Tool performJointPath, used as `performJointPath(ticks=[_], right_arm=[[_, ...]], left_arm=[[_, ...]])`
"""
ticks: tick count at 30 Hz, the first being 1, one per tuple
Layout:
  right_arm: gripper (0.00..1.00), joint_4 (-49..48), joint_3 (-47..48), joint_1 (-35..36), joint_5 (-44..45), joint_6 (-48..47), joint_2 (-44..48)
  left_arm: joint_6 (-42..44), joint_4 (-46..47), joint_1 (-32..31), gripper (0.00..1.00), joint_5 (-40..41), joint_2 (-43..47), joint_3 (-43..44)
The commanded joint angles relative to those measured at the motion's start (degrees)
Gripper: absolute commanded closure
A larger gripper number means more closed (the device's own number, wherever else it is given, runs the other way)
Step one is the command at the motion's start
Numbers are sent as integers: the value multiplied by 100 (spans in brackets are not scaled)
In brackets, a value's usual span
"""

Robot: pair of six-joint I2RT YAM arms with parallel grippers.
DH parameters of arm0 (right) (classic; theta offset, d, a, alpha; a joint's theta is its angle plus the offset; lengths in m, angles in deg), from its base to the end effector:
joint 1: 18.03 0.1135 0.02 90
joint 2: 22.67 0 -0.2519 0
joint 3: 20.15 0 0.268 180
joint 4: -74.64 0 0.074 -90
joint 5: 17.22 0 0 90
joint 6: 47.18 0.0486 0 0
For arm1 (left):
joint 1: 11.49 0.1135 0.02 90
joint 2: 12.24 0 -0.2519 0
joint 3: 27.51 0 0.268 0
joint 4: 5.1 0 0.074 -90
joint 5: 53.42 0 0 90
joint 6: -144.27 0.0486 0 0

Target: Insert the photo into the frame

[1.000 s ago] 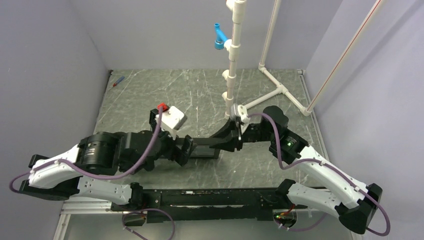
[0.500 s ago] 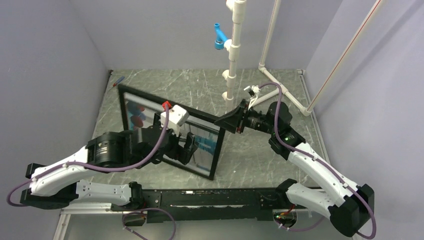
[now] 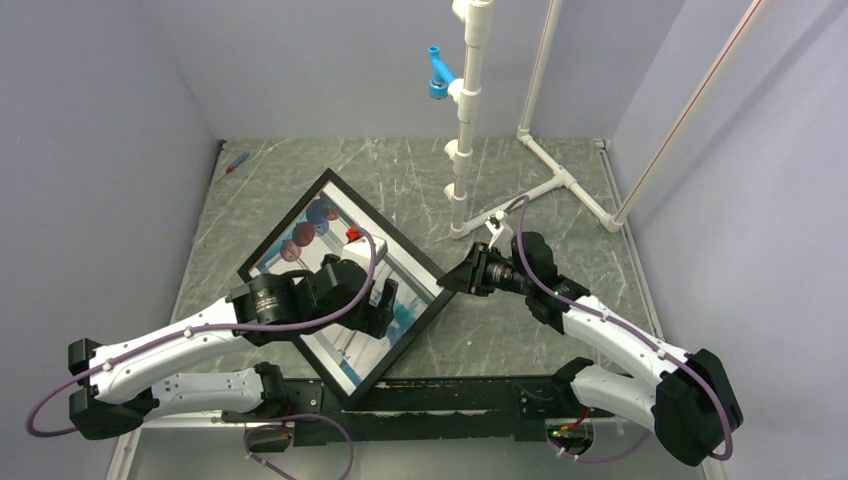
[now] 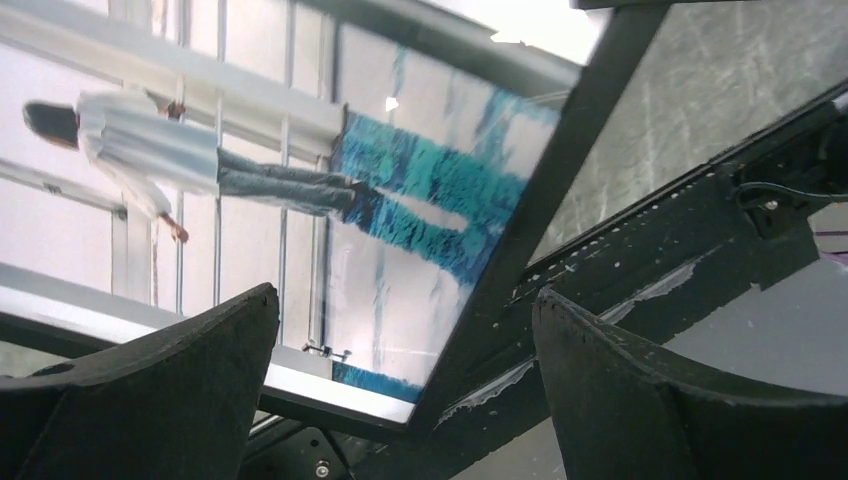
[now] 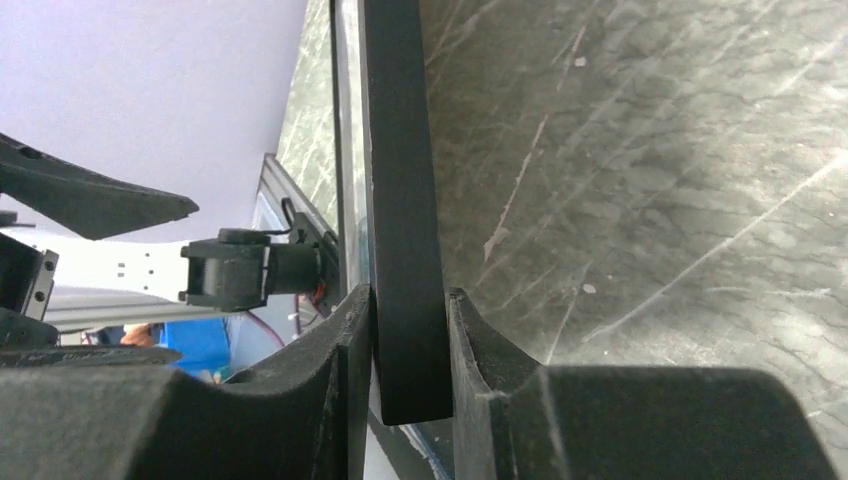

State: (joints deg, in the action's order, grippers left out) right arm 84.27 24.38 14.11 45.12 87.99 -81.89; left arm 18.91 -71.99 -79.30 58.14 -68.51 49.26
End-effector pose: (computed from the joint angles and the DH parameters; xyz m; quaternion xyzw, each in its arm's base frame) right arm 0.2056 0.1558 0.2138 -0.0362 0.8253 0.4858 0.2858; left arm 0.0971 -0.1908 0.3305 0.1881 0.8952 -0.1780 0.3628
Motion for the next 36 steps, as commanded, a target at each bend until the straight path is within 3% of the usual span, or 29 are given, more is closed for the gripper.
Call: performJointPath(ticks=[1,9,10,15,19,21,25,36], right_arm=[[100,-40,-498,15,880,-59,-105],[100,-495,-1207,20,1363,-183,-526],[96,-536,-1255,16,1375,-207,-555],[64,-387,-1227,13,1587,-466,-560],[44,-221,-1115,19,1610,-567,-583],[28,-199,-1076,9,1606,-579,-592],[9,-113,-985,3,1652,-537,-633],[3,379,-286,-4,1502,-910,-1017]], left_arm=[[-516,436,379,1,-429,374,-491],[-879,889,1231,1,-1184,760,-1595],[-918,944,1331,1,-1269,778,-1758],[-1063,1216,1761,1,-1532,890,-2328],[-1174,1310,2141,1,-1698,1032,-2645],[-1207,1269,2339,1,-1740,1159,-2734],[-1297,1093,2605,1,-1664,1511,-2850],[-2226,39,3449,5,-844,2099,-3324]])
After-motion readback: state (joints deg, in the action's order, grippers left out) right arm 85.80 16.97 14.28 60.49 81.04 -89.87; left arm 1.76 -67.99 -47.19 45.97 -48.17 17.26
